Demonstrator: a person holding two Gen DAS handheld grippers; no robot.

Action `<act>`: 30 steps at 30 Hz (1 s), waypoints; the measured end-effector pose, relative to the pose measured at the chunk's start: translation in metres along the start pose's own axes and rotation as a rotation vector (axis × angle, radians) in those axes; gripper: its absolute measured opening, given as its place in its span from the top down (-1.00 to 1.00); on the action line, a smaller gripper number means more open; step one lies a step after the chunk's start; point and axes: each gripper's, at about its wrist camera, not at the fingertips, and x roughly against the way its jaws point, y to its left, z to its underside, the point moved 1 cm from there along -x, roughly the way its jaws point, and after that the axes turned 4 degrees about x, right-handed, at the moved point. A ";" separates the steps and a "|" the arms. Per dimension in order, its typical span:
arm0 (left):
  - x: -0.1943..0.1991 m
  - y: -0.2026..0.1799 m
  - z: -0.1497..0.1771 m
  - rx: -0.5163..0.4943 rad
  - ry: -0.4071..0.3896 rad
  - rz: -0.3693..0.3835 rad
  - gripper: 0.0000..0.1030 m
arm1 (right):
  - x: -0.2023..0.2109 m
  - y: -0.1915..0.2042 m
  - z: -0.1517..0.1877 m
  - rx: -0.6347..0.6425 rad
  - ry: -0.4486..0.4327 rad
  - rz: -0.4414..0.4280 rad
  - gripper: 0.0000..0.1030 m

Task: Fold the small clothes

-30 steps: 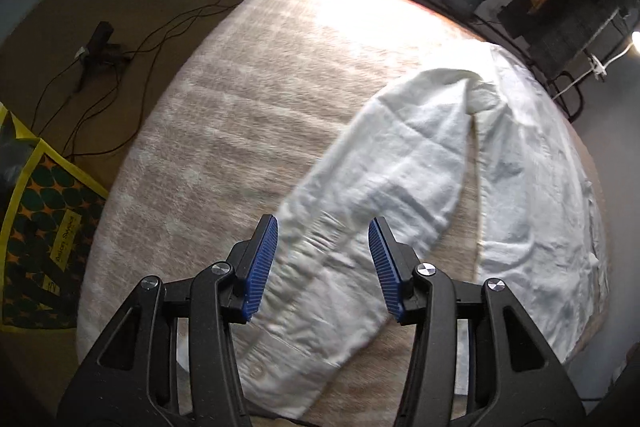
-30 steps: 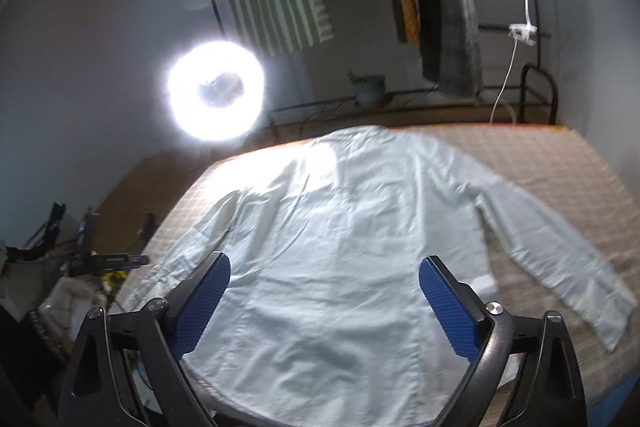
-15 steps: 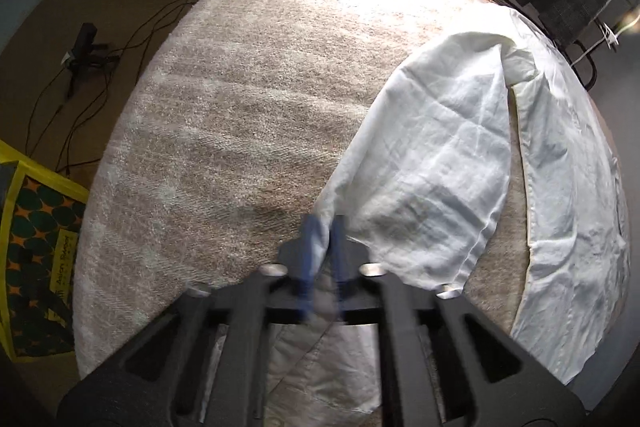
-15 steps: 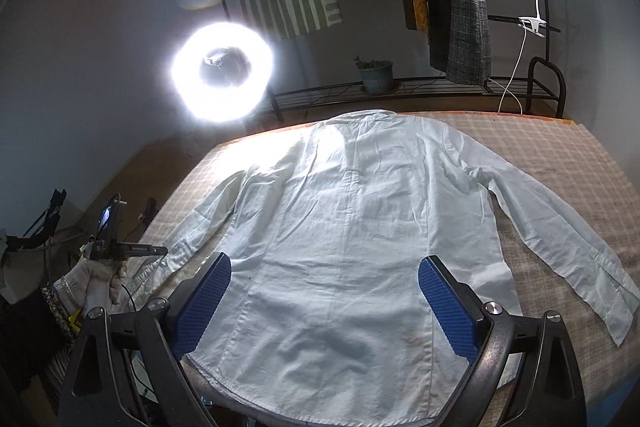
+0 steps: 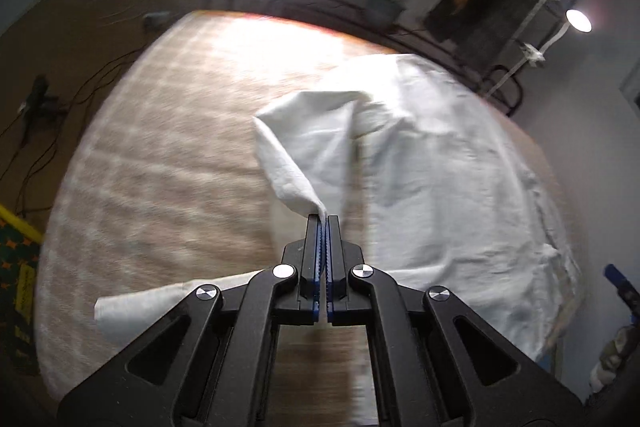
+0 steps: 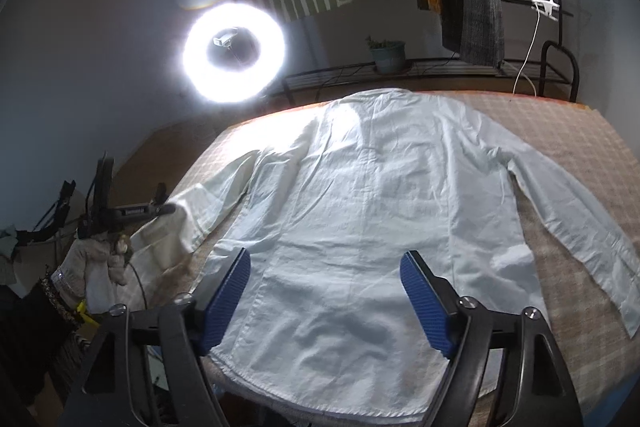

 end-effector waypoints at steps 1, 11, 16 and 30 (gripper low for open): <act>0.000 -0.014 0.002 -0.020 -0.004 0.027 1.00 | 0.001 0.000 0.000 0.002 0.001 0.002 -0.47; -0.043 -0.141 0.052 -0.312 0.113 0.128 1.00 | 0.008 -0.017 0.006 -0.036 0.013 0.016 -0.31; -0.052 -0.158 0.072 -0.417 0.147 0.071 0.82 | 0.009 -0.027 0.011 -0.047 0.025 0.018 -0.31; 0.017 -0.051 0.083 -0.048 0.063 -0.013 -0.03 | -0.064 0.007 -0.019 0.054 0.116 -0.160 -0.31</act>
